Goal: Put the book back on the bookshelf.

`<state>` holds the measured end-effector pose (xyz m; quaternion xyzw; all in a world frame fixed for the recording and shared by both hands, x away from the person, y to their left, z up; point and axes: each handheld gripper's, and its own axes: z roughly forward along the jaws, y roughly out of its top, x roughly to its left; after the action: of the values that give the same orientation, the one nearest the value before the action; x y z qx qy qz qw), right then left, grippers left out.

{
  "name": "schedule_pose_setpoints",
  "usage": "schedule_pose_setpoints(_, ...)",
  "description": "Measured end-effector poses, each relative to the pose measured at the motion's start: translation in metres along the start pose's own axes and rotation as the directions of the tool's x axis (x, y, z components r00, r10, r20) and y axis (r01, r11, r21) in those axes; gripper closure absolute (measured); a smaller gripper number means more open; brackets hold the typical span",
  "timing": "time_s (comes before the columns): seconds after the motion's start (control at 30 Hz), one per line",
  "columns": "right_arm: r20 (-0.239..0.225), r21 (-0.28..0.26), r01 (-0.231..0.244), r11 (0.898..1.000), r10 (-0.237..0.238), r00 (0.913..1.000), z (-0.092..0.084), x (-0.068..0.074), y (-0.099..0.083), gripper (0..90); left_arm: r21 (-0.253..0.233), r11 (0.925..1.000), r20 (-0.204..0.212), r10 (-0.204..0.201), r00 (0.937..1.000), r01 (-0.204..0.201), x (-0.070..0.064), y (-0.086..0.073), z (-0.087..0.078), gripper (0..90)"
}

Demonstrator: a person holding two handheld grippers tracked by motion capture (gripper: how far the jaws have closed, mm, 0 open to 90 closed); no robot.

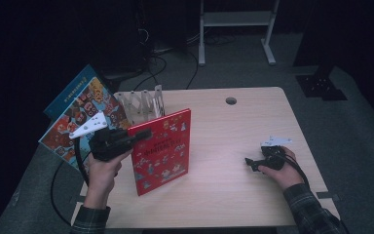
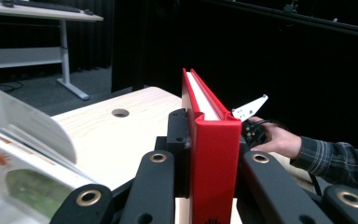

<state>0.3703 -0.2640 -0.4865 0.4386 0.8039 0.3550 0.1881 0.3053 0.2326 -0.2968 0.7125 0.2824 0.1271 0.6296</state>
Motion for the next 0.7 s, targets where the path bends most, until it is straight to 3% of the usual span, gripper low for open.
schedule_pose_setpoints(0.4, 0.002, 0.000, -0.002, 1.000, 0.002, 1.0000, 0.000, 0.000, 0.000, 13.7, -0.056, 0.9984, -0.078, -0.001, 0.9969, -0.003, 0.010, 0.007, -0.037, 79.4)
schedule_pose_setpoints(0.6, 0.003, -0.001, -0.003, 1.000, 0.003, 1.0000, 0.000, 0.000, 0.000, 13.7, -0.074, 0.9972, -0.139, -0.001, 0.9902, -0.010, 0.015, 0.009, -0.055, 79.3)
schedule_pose_setpoints(0.7, 0.003, -0.001, -0.003, 1.000, 0.003, 1.0000, 0.000, 0.000, 0.000, 13.7, -0.086, 0.9963, -0.178, -0.006, 0.9840, -0.009, 0.019, 0.010, -0.064, 79.4)
